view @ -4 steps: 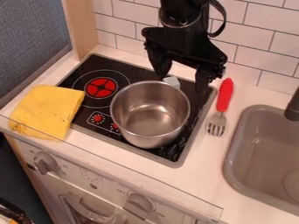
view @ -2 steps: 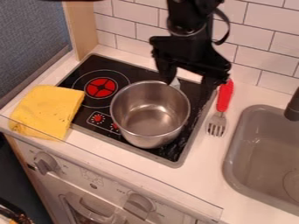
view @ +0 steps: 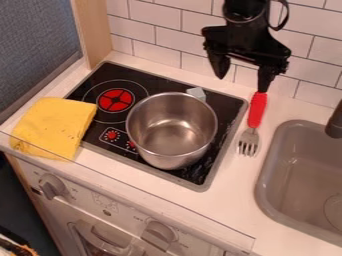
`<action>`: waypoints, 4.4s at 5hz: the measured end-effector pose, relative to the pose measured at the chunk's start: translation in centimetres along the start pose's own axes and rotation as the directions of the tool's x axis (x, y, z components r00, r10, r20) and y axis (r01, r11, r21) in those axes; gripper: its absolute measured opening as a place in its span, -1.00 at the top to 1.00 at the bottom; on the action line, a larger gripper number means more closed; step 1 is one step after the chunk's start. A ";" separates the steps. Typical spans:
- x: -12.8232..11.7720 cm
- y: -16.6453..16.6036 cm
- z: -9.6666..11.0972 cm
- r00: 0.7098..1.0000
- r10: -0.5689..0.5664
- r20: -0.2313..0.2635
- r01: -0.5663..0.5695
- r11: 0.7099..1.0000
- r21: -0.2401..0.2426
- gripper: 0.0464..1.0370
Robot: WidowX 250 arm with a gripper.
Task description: Take the fork and put it on top of the left burner
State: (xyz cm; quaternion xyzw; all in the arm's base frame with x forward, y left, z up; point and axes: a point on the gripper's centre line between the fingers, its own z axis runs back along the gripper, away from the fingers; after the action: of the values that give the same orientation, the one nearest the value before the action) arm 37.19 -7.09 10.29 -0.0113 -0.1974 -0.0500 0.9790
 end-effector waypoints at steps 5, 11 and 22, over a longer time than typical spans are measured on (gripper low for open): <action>2.4 -2.0 -10.9 0.984 -0.016 -0.180 0.029 0.997 0.070 -0.83; 2.1 -1.7 -10.7 0.985 0.065 -0.160 -0.053 0.996 0.078 0.27; -2.7 18.2 5.0 0.908 0.416 -0.057 -0.410 0.908 0.092 0.27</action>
State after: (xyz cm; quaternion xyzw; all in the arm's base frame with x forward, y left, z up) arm 34.66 11.50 13.86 -0.0126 -0.1555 0.1655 0.9738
